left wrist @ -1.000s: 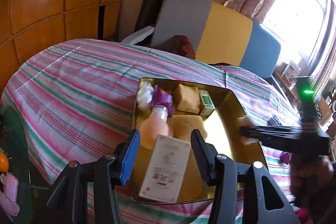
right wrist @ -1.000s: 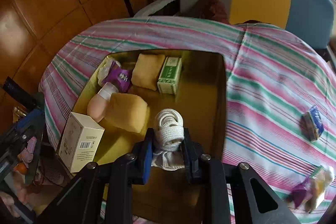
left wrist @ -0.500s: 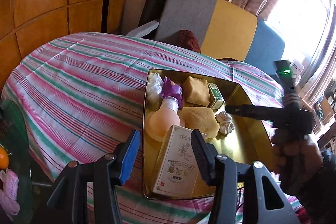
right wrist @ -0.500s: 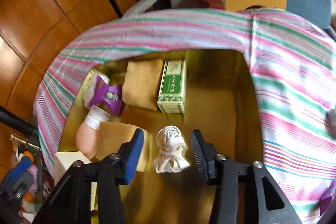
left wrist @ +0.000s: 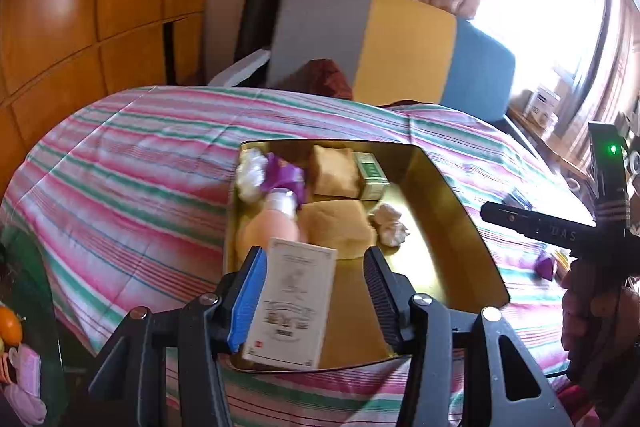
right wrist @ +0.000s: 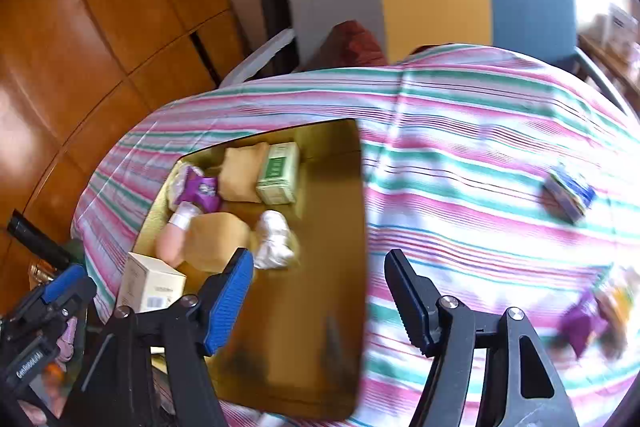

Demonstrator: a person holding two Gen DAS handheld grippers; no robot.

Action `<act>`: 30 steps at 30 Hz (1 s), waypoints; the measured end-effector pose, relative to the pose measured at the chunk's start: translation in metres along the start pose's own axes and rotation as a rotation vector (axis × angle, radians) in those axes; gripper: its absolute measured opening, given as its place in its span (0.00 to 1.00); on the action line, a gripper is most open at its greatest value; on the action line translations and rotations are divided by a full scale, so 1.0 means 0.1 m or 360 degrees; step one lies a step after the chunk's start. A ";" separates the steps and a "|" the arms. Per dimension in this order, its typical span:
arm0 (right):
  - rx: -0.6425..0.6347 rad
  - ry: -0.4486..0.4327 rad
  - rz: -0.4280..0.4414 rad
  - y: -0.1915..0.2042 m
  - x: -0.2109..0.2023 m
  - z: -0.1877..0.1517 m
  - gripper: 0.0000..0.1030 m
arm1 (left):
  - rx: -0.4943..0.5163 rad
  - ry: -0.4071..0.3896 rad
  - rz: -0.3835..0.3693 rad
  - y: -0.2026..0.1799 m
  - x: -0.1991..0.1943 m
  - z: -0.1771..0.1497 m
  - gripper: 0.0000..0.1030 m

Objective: Organize objects
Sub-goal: 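Move both grippers back toward the remaining items on the table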

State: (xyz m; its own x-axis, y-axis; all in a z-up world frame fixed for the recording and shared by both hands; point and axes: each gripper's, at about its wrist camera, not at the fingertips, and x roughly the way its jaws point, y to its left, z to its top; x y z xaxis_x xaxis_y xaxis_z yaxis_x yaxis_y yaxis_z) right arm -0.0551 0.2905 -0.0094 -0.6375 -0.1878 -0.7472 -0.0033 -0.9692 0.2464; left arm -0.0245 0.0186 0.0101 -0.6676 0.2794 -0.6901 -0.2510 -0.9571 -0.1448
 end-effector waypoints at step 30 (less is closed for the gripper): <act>0.1054 -0.0227 -0.0744 -3.22 -1.30 -0.70 0.71 | 0.0436 0.0131 -0.0323 -1.41 0.11 -0.04 0.49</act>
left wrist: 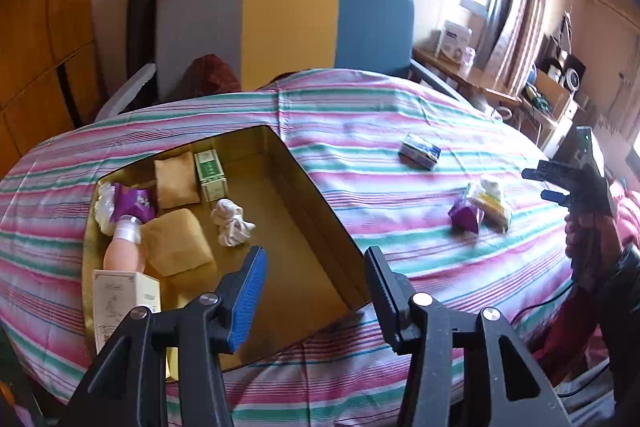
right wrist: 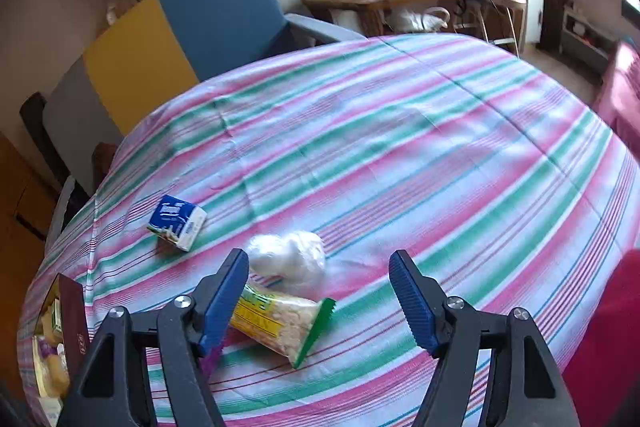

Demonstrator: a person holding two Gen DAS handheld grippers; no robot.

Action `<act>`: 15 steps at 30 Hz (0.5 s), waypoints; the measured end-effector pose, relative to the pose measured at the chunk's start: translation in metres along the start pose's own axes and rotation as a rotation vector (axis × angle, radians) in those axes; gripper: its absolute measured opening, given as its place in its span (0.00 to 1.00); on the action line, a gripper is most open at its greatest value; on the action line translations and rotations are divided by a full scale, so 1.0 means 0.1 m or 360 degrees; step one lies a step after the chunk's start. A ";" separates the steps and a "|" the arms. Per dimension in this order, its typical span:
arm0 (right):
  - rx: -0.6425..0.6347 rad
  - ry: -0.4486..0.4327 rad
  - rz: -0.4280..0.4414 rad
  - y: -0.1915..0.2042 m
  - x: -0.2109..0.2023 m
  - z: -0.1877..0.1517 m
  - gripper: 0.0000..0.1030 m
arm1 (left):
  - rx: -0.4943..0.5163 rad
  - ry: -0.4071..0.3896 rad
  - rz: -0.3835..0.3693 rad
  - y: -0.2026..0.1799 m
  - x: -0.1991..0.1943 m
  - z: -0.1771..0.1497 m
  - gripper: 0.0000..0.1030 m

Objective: Organize objects
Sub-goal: 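Move both grippers back toward the remaining items on the table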

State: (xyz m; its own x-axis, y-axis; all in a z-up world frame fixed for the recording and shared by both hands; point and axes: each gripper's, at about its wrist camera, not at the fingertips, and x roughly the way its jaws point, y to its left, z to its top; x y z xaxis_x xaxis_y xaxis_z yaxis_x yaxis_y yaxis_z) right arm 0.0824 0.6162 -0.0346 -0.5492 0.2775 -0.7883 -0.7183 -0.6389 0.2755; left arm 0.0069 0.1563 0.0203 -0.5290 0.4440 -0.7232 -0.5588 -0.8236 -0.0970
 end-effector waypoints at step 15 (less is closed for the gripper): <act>0.0145 0.0023 0.0127 -0.09 0.02 -0.01 0.71 | 0.0024 0.0251 -0.0263 -0.61 0.61 0.33 0.49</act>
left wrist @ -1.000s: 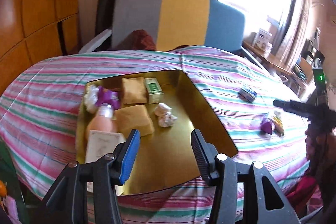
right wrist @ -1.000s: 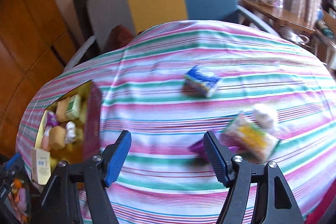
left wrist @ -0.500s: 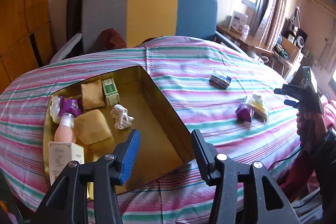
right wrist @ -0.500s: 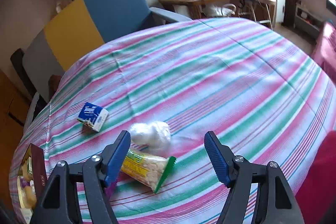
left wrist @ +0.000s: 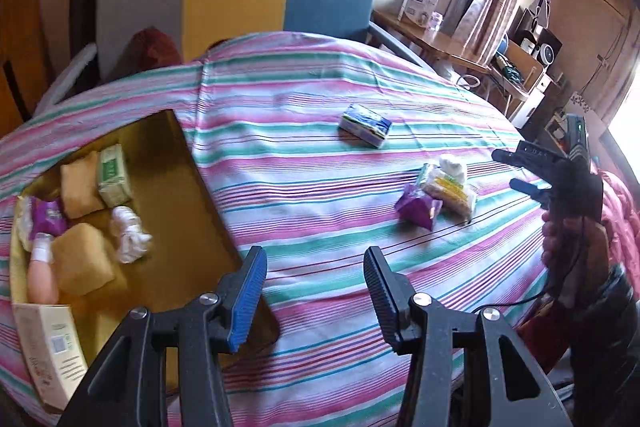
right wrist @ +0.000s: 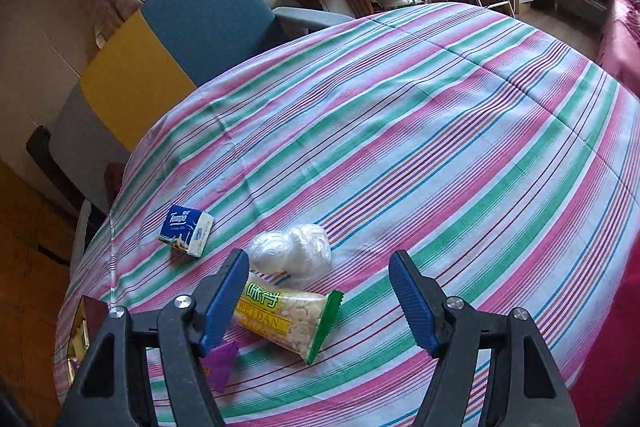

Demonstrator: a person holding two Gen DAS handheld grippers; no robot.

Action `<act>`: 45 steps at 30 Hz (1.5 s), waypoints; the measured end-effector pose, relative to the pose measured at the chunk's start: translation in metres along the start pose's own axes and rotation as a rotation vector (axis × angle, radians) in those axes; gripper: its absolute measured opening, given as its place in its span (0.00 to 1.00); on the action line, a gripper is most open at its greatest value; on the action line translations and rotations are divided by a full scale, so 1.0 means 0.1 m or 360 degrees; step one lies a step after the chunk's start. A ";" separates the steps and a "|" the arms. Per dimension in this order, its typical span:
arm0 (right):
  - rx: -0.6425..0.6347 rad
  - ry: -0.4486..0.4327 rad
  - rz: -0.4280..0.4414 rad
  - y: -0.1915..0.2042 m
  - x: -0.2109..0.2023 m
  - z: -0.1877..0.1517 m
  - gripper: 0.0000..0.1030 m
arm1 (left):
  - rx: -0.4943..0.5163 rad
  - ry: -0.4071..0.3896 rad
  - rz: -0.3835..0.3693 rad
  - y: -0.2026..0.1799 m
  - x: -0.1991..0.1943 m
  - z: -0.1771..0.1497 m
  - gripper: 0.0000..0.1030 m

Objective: Organize objects
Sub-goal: 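Move both grippers back toward the remaining items on the table, then grasp the blue Tempo tissue pack with the left gripper while the right approaches the purple packet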

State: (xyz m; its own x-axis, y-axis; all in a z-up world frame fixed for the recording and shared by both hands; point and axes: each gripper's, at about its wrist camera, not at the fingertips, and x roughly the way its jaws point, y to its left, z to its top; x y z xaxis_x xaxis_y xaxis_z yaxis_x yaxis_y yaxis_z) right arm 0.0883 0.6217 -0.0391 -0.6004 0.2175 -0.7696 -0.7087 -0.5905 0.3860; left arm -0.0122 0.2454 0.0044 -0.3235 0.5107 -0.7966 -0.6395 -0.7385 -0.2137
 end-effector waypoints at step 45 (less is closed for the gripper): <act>-0.0014 0.0107 0.0308 0.11 0.07 -0.04 0.73 | -0.0077 0.0472 0.0035 -0.69 2.60 1.58 0.56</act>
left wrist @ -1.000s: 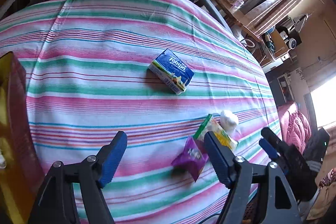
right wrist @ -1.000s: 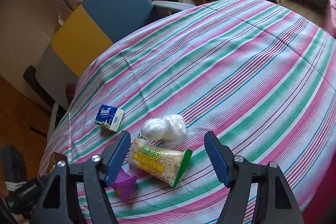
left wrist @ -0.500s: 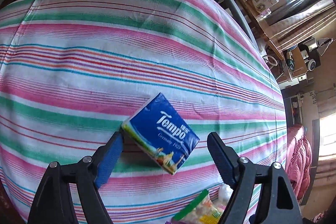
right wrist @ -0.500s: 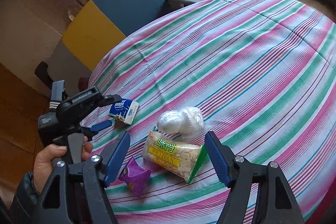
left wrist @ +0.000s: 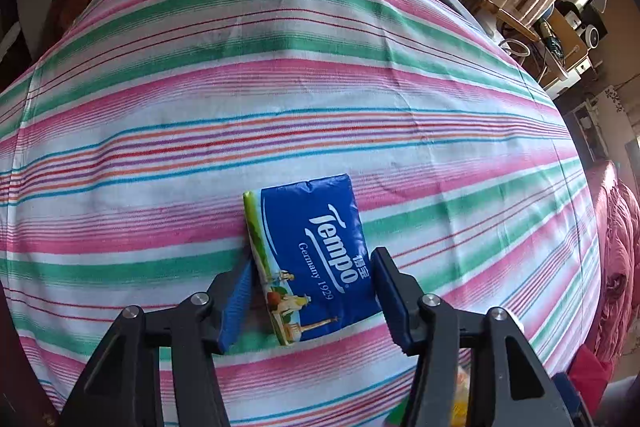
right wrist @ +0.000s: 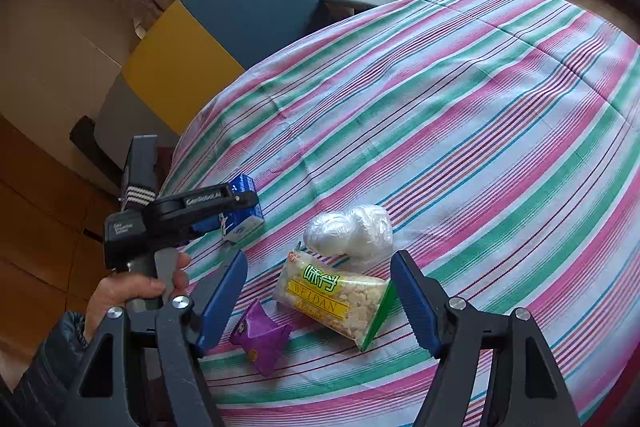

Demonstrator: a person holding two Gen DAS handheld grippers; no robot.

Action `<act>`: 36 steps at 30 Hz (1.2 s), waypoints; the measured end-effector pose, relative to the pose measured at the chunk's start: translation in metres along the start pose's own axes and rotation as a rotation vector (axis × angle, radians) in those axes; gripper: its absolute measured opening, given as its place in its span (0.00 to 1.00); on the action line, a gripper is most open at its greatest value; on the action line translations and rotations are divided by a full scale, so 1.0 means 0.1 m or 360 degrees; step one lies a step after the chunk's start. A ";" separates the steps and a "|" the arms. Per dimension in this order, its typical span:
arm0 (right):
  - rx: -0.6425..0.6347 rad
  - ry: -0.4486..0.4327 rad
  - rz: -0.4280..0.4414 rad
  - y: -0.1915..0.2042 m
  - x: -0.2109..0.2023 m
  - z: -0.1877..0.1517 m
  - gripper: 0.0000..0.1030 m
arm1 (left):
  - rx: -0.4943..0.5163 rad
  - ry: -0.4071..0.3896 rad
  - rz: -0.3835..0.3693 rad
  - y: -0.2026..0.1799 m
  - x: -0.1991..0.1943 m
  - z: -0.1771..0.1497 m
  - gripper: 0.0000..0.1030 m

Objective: Organize objects
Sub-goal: 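Grasp the blue Tempo tissue pack with the left gripper while the right approaches the purple packet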

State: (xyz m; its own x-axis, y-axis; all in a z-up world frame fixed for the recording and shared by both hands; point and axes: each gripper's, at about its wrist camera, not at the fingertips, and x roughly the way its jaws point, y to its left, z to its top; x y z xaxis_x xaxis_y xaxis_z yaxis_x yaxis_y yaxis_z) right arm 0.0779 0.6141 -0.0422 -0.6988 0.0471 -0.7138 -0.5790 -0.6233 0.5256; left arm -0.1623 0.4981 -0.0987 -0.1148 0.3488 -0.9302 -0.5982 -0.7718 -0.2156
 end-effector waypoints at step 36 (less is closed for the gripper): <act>-0.1067 0.0489 -0.0076 1.12 0.64 -0.69 0.59 | 0.0259 -0.0340 0.0070 0.43 -0.77 -2.05 0.52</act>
State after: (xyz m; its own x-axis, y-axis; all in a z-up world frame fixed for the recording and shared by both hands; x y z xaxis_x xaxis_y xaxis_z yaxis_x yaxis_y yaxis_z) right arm -0.0030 0.4934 -0.0606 -0.4730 -0.0735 -0.8780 -0.1560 -0.9738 0.1655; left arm -0.0169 0.3290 -0.0972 -0.2979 0.4342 -0.8501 -0.7065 -0.6992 -0.1096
